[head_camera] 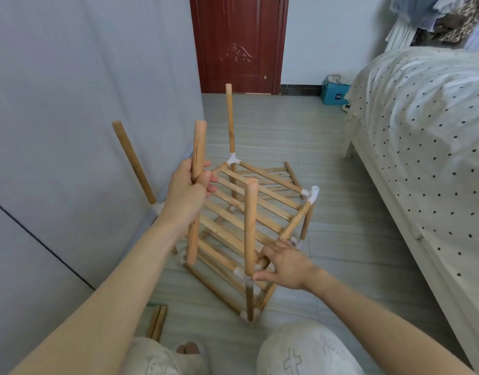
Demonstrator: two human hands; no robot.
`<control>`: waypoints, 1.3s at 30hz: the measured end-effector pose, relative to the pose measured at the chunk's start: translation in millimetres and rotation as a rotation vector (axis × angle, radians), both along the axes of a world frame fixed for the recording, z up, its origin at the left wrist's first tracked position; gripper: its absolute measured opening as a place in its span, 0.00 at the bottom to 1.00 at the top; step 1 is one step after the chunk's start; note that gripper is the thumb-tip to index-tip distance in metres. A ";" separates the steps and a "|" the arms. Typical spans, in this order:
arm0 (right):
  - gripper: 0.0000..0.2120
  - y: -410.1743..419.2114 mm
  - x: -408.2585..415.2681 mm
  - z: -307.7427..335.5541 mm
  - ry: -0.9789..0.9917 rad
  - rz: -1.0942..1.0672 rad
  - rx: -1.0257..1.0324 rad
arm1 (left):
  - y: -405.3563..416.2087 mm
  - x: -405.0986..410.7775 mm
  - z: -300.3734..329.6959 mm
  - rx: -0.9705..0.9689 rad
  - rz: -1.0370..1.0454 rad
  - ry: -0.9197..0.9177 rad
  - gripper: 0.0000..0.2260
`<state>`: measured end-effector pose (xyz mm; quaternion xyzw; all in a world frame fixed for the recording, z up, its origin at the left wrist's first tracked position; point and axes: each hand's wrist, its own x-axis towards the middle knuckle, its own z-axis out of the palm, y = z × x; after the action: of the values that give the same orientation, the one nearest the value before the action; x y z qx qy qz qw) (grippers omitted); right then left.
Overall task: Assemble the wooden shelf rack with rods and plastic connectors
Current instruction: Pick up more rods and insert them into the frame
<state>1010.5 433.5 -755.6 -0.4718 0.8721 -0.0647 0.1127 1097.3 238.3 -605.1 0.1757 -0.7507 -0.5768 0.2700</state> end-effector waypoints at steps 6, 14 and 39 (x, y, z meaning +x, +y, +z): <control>0.42 -54.5 30.5 -11.6 0.019 -0.146 0.019 | -6.4 2.6 1.0 0.042 0.117 0.028 0.08; 0.17 -29.7 13.1 -29.6 0.162 0.016 -0.060 | -22.7 14.4 11.2 0.096 0.307 0.109 0.07; 0.11 -75.9 14.3 135.0 -1.086 -0.029 -0.689 | -0.2 26.9 45.5 0.163 0.082 0.454 0.06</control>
<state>1024.8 357.6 -620.7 -0.3692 0.6265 -0.5722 0.3792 1124.1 238.1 -559.6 0.0930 -0.6140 -0.6485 0.4402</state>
